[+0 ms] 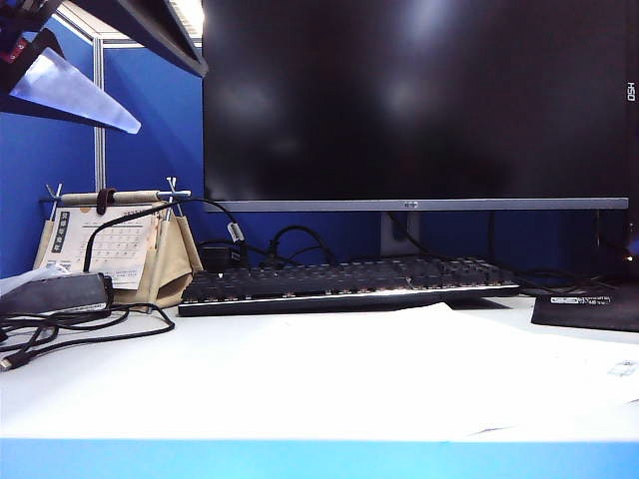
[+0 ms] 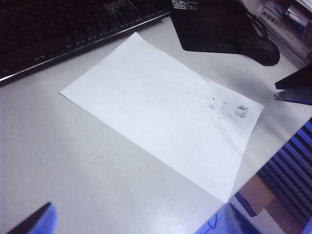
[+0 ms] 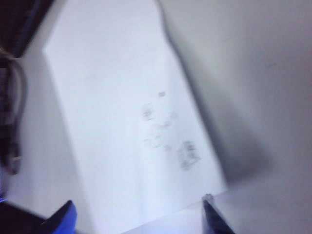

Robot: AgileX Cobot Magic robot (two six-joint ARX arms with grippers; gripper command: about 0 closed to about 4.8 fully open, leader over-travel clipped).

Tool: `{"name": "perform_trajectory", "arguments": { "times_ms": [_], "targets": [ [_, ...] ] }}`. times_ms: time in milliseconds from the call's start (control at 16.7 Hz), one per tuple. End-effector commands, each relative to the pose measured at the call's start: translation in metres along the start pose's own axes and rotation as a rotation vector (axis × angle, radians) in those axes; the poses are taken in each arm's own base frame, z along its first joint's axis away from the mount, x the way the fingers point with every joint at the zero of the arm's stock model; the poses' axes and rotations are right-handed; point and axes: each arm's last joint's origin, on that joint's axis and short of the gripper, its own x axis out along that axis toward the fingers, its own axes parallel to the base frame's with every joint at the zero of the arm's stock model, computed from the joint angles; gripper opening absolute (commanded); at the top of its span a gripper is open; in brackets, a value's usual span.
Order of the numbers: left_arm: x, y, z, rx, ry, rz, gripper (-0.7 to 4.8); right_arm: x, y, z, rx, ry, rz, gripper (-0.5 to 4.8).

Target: Put a wrinkled paper upside down.

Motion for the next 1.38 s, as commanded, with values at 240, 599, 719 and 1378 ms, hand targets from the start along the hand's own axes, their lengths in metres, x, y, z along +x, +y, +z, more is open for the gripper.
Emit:
{"name": "perform_trajectory", "arguments": {
  "times_ms": [240, 599, 719, 1378],
  "targets": [
    [-0.001, -0.001, 0.003, 0.019, -0.014, -0.004, 4.65, 0.019, -0.018, 0.005, 0.02, 0.052, -0.116, 3.39],
    [-0.001, -0.001, 0.003, 0.017, -0.008, -0.005, 4.65, 0.053, -0.018, 0.006, -0.01, 0.134, -0.077, 3.38],
    [-0.001, -0.001, 0.002, 0.015, -0.002, -0.006, 4.65, 0.065, -0.01, 0.003, -0.033, 0.154, -0.058, 3.31],
    [-0.001, 0.0, -0.001, -0.039, 0.033, -0.001, 4.65, 0.057, 0.004, 0.004, -0.097, 0.11, -0.062, -0.06]
  ]
}}
